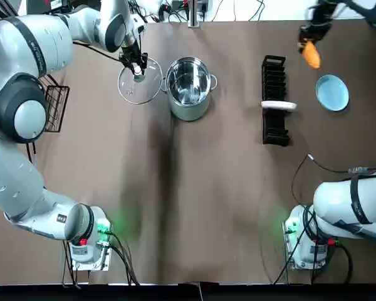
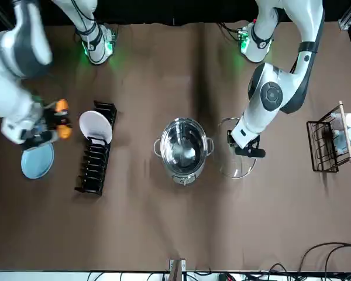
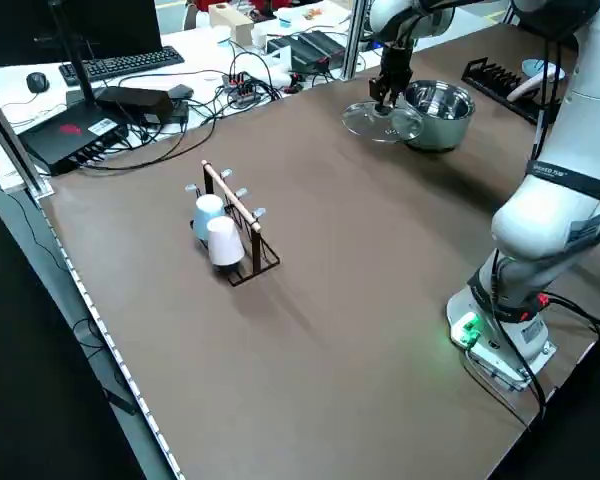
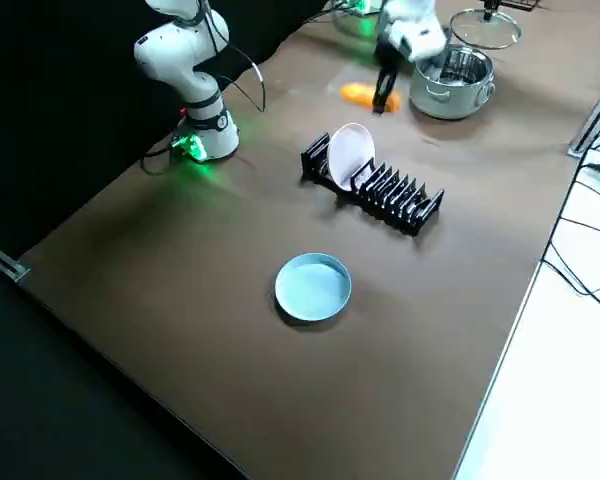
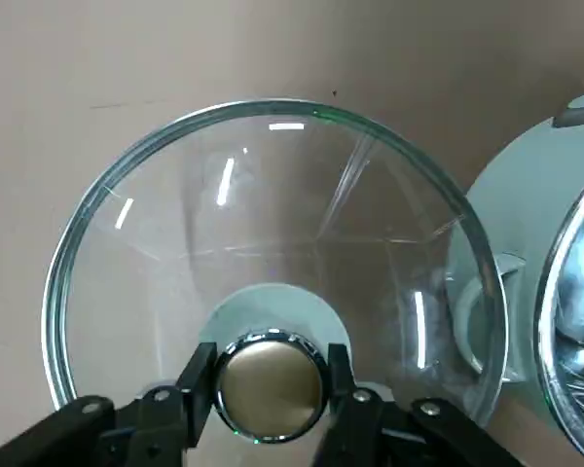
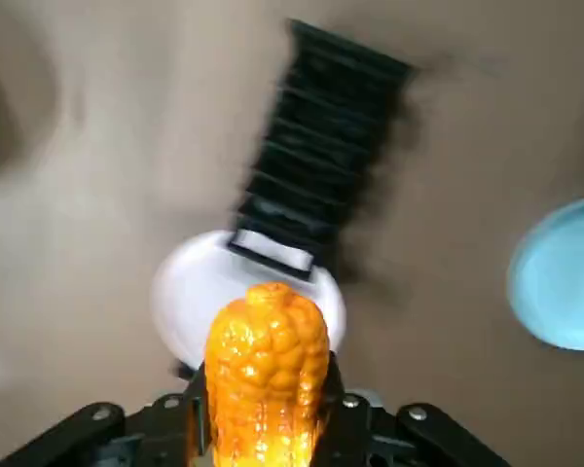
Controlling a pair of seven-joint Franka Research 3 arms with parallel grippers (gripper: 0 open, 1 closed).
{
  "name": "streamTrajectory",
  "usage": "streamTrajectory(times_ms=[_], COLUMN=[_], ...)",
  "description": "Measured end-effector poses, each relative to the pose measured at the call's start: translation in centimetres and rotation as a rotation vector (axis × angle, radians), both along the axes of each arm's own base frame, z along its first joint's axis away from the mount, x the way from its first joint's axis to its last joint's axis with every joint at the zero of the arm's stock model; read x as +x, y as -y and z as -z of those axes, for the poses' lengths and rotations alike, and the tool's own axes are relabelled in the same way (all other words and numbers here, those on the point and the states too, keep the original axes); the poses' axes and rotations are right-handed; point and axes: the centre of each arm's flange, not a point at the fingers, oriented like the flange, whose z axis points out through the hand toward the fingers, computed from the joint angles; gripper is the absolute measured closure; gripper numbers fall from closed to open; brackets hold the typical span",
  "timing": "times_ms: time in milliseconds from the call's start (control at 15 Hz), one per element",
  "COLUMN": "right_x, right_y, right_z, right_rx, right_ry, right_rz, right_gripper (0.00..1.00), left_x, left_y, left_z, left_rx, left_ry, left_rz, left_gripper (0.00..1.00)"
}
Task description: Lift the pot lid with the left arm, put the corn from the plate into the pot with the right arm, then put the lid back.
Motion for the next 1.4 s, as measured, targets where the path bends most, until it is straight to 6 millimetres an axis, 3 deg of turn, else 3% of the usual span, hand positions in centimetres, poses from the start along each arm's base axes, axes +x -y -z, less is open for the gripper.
streamTrajectory(times_ms=[200, 333, 467, 533, 667, 800, 1000, 1200, 1400], right_x=[-1.6, -3.2, -5.1, -6.8, -7.8, -7.5, -6.6, -4.7, -3.5], right_y=[-10.6, -16.7, -22.8, -29.6, -35.6, -40.6, -45.0, -45.9, -46.5], right_z=[-1.1, -1.9, -1.5, -0.1, 1.9, 4.3, 7.3, 9.0, 12.7], right_rx=[0.02, 0.023, 0.007, -0.002, -0.018, -0.004, 0.047, 0.069, 0.061], right_ry=[0.001, 0.003, -0.014, -0.037, -0.034, 0.024, 0.074, 0.142, 0.205], right_rz=[0.063, 0.103, 0.155, 0.189, 0.217, 0.259, 0.286, 0.311, 0.323], right_gripper=[0.57, 0.57, 0.57, 0.57, 0.57, 0.57, 0.57, 0.57, 0.57], left_x=[0.0, 0.0, 0.0, 0.0, 0.0, 0.0, 0.0, 0.0, 0.0], left_y=[0.0, 0.0, 0.0, 0.0, 0.0, 0.0, 0.0, 0.0, 0.0], left_z=[0.0, 0.0, 0.0, 0.0, 0.0, 0.0, 0.0, 0.0, 0.0], left_rx=[0.0, 0.0, 0.0, 0.0, 0.0, 0.0, 0.0, 0.0, 0.0], left_ry=[0.0, 0.0, 0.0, 0.0, 0.0, 0.0, 0.0, 0.0, 0.0], left_rz=[0.0, 0.0, 0.0, 0.0, 0.0, 0.0, 0.0, 0.001, 0.001], left_gripper=[0.5, 0.5, 0.5, 0.5, 0.5, 0.5, 0.5, 0.5, 0.5])
